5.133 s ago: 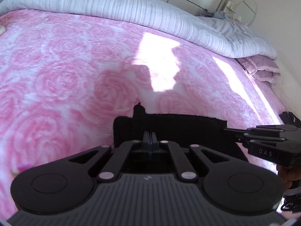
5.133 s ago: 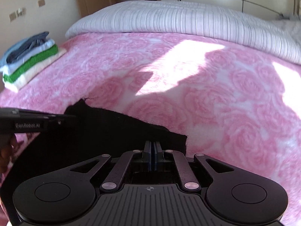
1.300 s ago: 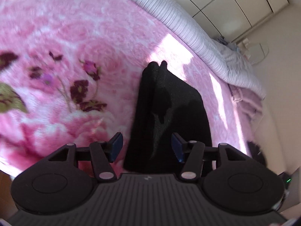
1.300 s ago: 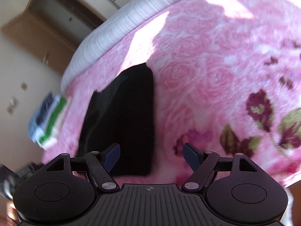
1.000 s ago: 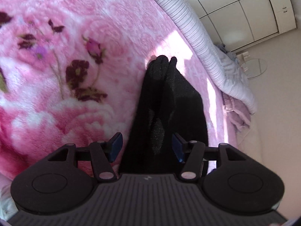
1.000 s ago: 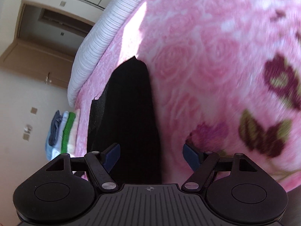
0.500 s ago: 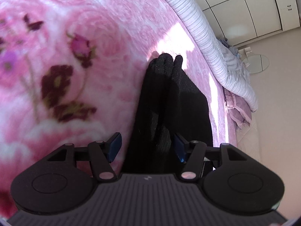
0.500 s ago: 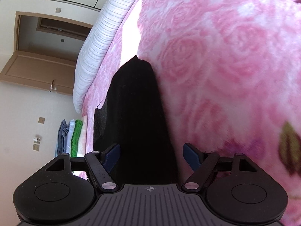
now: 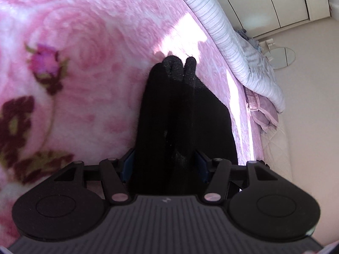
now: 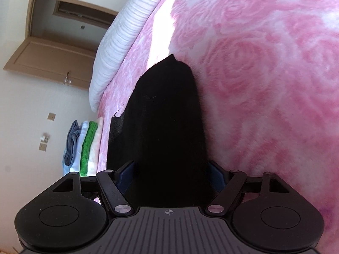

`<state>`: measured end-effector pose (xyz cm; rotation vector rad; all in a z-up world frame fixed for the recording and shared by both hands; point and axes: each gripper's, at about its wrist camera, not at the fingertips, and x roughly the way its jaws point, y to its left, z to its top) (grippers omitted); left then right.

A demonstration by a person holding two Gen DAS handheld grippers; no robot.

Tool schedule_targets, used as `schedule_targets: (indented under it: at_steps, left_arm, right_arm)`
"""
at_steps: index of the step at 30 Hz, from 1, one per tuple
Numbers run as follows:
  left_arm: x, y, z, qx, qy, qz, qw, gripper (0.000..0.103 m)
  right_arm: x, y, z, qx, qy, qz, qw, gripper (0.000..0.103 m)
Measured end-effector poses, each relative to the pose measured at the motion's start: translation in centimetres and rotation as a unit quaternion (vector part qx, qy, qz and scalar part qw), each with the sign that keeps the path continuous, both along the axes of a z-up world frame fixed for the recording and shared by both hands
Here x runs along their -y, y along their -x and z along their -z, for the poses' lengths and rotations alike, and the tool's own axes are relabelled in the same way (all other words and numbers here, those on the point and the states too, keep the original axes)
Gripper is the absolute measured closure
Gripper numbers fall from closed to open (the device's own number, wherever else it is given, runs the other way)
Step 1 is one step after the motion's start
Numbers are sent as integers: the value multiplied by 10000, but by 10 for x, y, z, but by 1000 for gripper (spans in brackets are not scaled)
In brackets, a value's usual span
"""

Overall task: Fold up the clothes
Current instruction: 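Grasp the folded black garment's sides with both grippers and lift it, then carry the black garment with both grippers over to the stack of folded clothes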

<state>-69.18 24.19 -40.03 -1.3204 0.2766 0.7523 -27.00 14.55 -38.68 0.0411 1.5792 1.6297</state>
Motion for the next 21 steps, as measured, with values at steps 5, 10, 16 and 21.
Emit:
schedule_targets:
  at_steps: [5,10,16,21]
  left_arm:
    - [-9,-4,6,103,3,115,9999,56]
    - [-18,-6,11,229,-20,282,9993,64]
    - [-17,-5,11,347,-132,496,9981,70]
    - [-23,4,4,521,30,550,9971,73]
  right_arm:
    - [-9,4,5,87,-58,-130,9999,42]
    - [-18,5,10,-13,-81,-166,9998,47]
    - [-16,6,9,-3,-210,-260,9994,57]
    - [-15,12,-3,13,20,-73,10000,60]
